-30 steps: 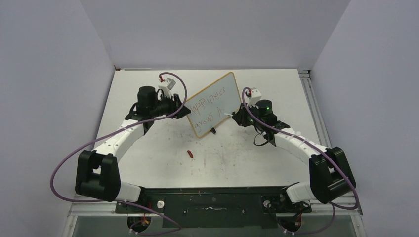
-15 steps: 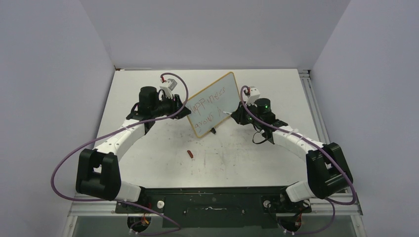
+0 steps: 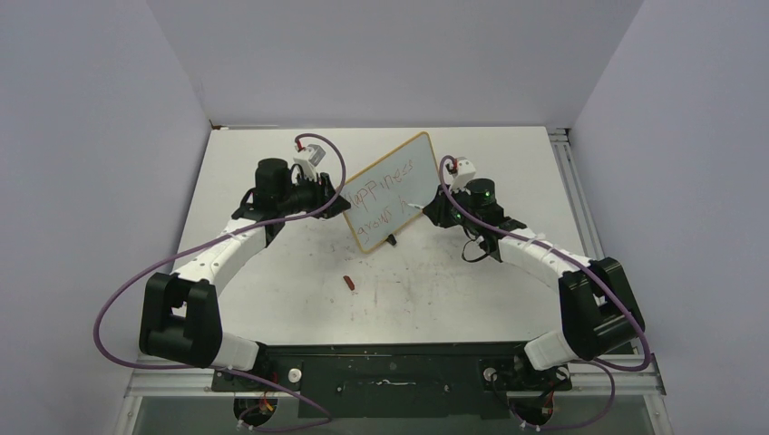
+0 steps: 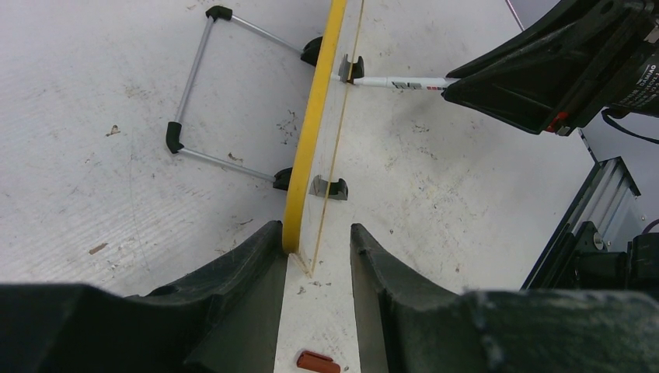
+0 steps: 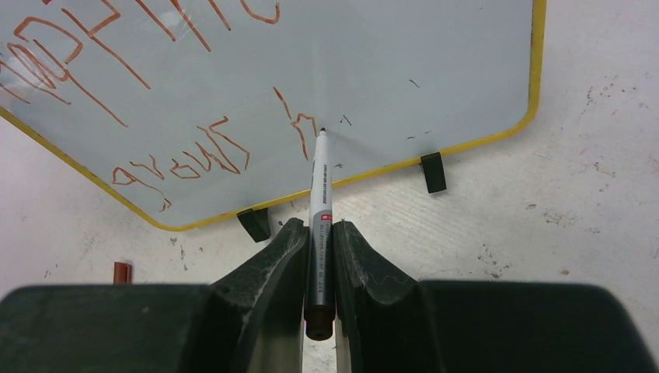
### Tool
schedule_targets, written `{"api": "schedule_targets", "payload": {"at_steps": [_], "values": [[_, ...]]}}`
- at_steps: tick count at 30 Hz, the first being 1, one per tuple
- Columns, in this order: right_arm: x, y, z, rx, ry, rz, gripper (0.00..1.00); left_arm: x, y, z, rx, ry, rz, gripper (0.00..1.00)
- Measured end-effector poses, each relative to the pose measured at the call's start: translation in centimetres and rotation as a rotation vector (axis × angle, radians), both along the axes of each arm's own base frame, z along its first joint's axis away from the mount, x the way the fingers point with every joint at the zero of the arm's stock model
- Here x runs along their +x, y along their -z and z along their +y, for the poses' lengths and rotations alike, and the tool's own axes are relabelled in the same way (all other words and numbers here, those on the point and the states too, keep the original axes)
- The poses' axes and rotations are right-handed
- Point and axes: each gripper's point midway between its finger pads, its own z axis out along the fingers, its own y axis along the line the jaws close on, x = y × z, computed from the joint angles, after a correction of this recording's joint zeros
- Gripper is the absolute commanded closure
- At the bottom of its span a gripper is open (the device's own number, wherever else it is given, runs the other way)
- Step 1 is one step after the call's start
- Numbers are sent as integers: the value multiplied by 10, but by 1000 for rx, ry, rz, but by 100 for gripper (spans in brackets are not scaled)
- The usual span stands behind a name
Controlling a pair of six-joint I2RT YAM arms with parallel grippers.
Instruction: Write a sentence on the whiteboard
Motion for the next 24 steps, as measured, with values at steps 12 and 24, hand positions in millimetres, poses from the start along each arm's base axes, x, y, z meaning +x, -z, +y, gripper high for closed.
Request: {"api": "schedule_targets", "payload": {"at_steps": [12, 24], "values": [[-1, -1, 3, -10, -17, -11, 95, 1, -1, 0, 1, 2, -4, 67], [-2, 2, 6, -36, -21, -20, 95, 1, -1, 0, 1, 2, -4, 71]]}}
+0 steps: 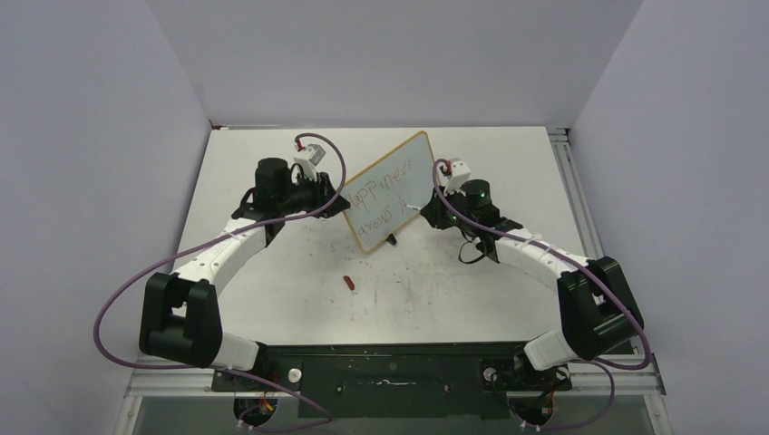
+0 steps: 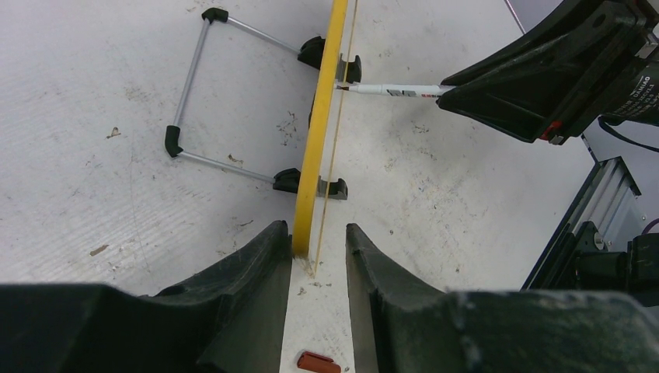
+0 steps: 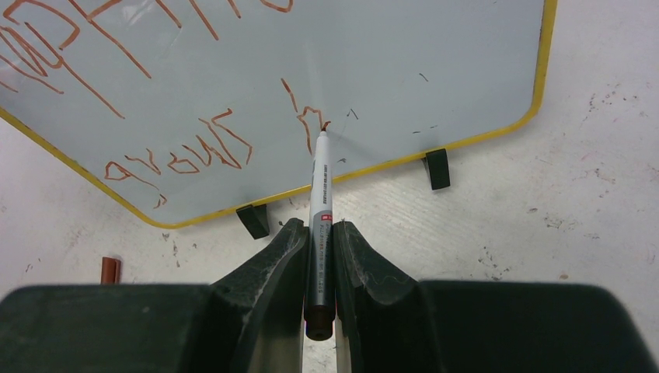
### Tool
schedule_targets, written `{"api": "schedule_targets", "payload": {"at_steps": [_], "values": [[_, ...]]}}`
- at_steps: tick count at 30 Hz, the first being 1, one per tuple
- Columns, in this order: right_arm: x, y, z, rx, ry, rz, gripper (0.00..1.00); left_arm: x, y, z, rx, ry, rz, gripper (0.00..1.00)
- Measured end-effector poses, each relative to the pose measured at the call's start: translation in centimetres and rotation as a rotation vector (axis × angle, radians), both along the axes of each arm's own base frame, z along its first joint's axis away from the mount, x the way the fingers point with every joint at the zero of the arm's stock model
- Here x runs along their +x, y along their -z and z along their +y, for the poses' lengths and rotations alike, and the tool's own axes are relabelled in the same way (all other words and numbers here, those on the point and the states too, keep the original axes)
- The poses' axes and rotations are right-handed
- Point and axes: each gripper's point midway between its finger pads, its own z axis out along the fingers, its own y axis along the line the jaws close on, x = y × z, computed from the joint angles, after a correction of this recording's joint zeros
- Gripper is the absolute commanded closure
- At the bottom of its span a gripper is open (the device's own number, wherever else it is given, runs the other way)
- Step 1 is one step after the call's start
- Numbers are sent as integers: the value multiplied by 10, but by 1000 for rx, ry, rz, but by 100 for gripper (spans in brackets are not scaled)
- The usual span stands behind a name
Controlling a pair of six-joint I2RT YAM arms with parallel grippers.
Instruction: Write a sentence on the whiteboard
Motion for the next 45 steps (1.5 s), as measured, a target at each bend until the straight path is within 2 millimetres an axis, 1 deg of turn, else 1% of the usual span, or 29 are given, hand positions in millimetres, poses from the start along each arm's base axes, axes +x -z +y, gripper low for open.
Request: {"api": "schedule_targets", "payload": {"at_steps": [7, 12, 16, 20, 23, 26, 32, 34, 45], "values": [[-5, 6, 2, -33, -6, 10, 95, 0, 0, 0, 0, 1, 0, 75], [-5, 8, 1, -47, 1, 11, 95, 0, 0, 0, 0, 2, 0, 79], [-6, 9, 0, -58, 4, 10, 95, 0, 1, 0, 7, 4, -4, 88], [-6, 11, -1, -68, 8, 11, 95, 1, 3, 1, 16, 6, -10, 99], [-9, 11, -2, -75, 6, 18, 95, 2, 3, 1, 23, 14, -19, 100], [-14, 3, -2, -76, 1, 9, 95, 1, 3, 0, 24, 22, -23, 100], [-18, -34, -6, -38, 13, -71, 95, 1, 2, 1, 24, 41, -14, 100], [-19, -41, -7, -30, 16, -88, 95, 0, 3, 1, 26, 51, -12, 100], [-15, -42, -18, -4, 32, -71, 95, 0, 0, 8, 28, 74, 38, 100]]}}
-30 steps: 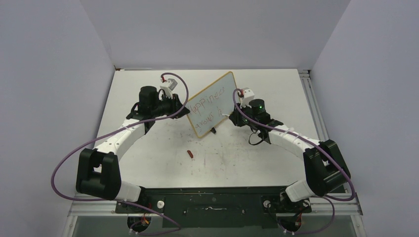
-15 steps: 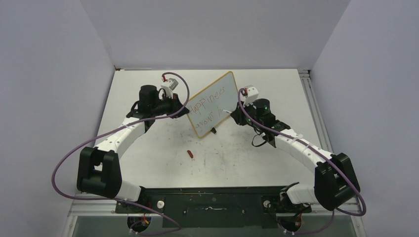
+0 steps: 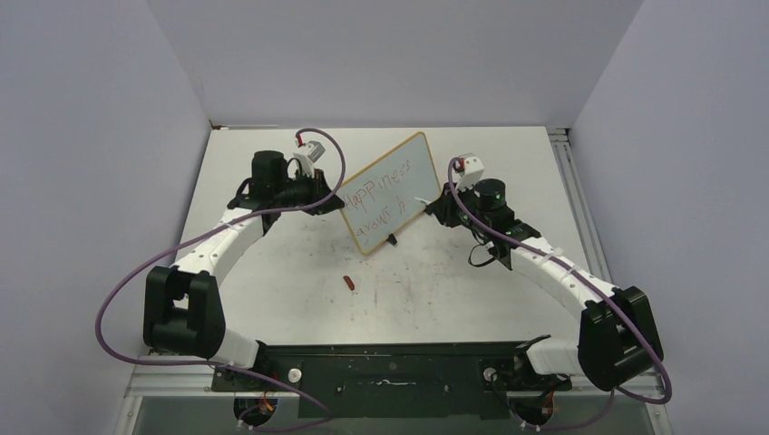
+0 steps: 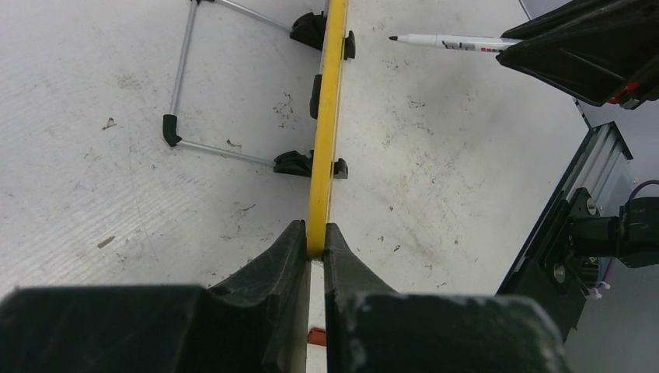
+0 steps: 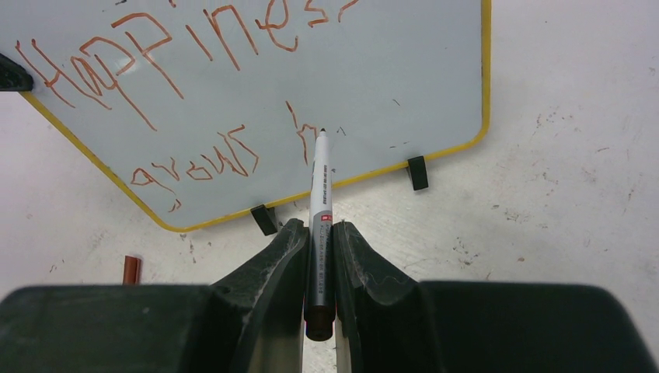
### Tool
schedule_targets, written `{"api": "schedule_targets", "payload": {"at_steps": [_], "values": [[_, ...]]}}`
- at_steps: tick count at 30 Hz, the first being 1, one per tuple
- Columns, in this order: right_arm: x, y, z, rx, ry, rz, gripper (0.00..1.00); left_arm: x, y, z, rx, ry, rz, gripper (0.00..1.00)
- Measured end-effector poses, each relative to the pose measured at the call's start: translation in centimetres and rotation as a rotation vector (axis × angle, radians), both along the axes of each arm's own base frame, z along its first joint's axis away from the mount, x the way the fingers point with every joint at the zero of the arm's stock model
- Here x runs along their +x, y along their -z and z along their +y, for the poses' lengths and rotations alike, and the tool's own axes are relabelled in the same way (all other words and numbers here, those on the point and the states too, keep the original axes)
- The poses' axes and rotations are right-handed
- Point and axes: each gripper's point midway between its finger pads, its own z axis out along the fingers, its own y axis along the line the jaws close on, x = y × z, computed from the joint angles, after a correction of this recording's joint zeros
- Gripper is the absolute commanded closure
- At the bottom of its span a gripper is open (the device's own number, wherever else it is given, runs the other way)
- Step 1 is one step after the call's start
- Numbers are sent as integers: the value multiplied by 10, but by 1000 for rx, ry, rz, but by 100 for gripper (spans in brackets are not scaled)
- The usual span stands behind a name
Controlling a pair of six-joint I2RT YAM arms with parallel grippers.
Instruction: Write a sentence on the whiteboard
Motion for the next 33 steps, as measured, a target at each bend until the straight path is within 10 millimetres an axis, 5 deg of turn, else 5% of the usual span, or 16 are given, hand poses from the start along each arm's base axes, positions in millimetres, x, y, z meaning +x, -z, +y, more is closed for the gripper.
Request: {"api": "schedule_targets", "payload": {"at_steps": [13, 33], "values": [[8, 31, 3, -14, -6, 65, 95, -2, -1, 0, -5, 7, 10, 100], [15, 47, 8, -22, -14, 86, 95, -2, -1, 0, -5, 8, 12, 100]]}}
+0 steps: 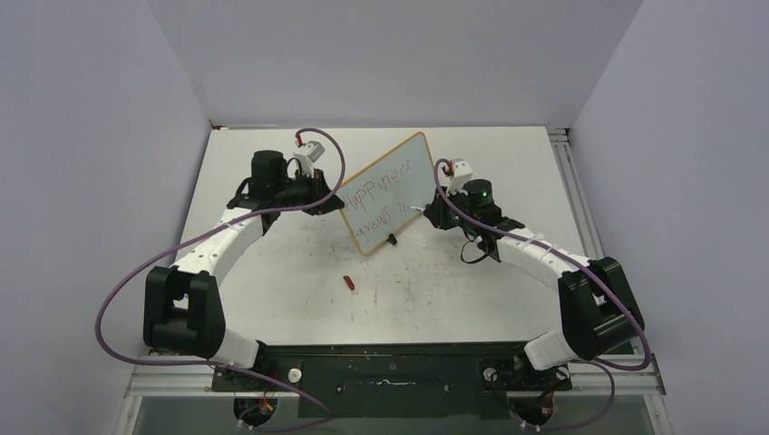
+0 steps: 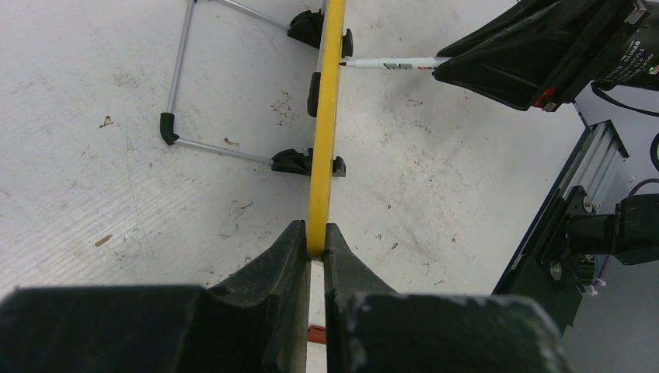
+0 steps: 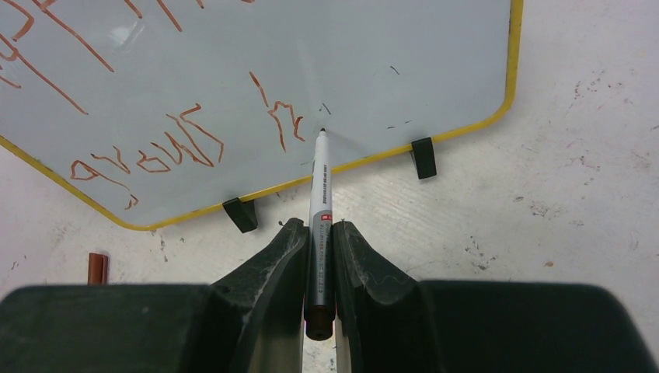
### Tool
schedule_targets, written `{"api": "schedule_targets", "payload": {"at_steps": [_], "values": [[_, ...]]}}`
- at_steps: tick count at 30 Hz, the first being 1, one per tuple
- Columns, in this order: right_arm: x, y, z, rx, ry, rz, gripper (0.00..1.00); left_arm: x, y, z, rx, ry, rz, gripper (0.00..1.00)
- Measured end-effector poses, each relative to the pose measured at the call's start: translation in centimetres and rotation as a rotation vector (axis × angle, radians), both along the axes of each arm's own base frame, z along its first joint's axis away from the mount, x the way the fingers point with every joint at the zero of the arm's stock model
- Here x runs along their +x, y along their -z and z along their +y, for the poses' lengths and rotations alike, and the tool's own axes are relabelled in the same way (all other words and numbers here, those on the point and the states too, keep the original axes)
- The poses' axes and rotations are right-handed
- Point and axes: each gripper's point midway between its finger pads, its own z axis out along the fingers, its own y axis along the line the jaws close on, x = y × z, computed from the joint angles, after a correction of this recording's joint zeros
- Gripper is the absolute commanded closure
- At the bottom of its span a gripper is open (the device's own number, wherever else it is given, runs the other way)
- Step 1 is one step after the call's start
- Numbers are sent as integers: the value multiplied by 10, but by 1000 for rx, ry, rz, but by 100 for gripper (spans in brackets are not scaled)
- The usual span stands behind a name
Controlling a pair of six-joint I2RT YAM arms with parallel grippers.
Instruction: Write a sentence on the whiteboard
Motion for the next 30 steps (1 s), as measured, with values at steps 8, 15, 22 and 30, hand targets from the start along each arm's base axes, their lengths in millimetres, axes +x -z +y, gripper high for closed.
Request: {"api": "schedule_targets", "payload": {"at_steps": [8, 15, 22, 30], "values": [[3, -3, 1, 5, 0, -9, 95, 0, 0, 0, 0, -1, 0, 100], [3, -3, 2, 6, -2, -11, 95, 0, 0, 0, 0, -1, 0, 100], [4, -5, 2, 8, 1, -19, 95, 0, 0, 0, 0, -1, 0, 100], [8, -6, -1, 3, 21, -30, 95, 0, 0, 0, 1, -1, 0, 100]]}}
